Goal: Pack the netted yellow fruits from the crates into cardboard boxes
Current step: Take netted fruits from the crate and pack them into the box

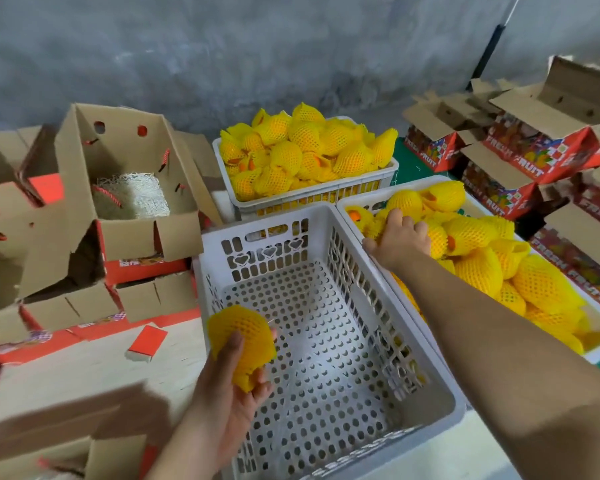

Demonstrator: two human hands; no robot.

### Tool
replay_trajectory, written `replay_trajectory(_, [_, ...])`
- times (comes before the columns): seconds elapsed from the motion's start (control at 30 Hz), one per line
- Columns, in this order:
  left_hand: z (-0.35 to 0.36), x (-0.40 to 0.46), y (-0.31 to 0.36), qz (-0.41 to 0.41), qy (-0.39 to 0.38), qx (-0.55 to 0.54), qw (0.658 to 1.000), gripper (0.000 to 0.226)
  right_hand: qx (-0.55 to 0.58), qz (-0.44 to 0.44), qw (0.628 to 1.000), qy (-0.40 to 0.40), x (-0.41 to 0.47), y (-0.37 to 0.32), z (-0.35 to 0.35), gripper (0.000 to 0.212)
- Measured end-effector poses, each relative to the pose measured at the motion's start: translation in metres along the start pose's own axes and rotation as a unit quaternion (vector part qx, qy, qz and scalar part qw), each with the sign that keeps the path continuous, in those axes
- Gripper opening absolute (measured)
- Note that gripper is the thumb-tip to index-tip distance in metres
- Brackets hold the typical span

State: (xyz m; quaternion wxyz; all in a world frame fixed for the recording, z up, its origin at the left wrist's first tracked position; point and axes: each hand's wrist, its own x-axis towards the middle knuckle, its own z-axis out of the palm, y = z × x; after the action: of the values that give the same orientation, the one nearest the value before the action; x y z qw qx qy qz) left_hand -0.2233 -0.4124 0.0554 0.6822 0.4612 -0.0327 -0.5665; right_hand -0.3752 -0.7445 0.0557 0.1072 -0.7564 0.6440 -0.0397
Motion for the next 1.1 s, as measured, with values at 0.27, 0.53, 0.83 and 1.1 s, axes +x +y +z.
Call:
replay_trajectory(0.27, [-0.032, -0.018, 0.020, 0.029, 0.013, -0.002, 0.999, 0.066, -0.113, 0.025, 0.992, 0.058, -0.028, 0.009, -0.014, 0.085])
replay_trajectory(0.53, [-0.068, -0.035, 0.036, 0.050, -0.026, 0.004, 0.998, 0.060, -0.055, -0.091, 0.983, 0.150, -0.082, 0.031, -0.007, 0.062])
replay_trajectory(0.83, [-0.143, -0.076, 0.083, 0.056, -0.018, 0.040, 0.997, 0.064, 0.225, -0.081, 0.952, 0.190, -0.146, 0.011, -0.010, 0.079])
replay_trajectory(1.1, [-0.227, -0.126, 0.144, 0.075, 0.030, 0.120, 0.990, 0.069, 0.377, -0.224, 0.896, 0.063, -0.322, -0.208, 0.041, 0.076])
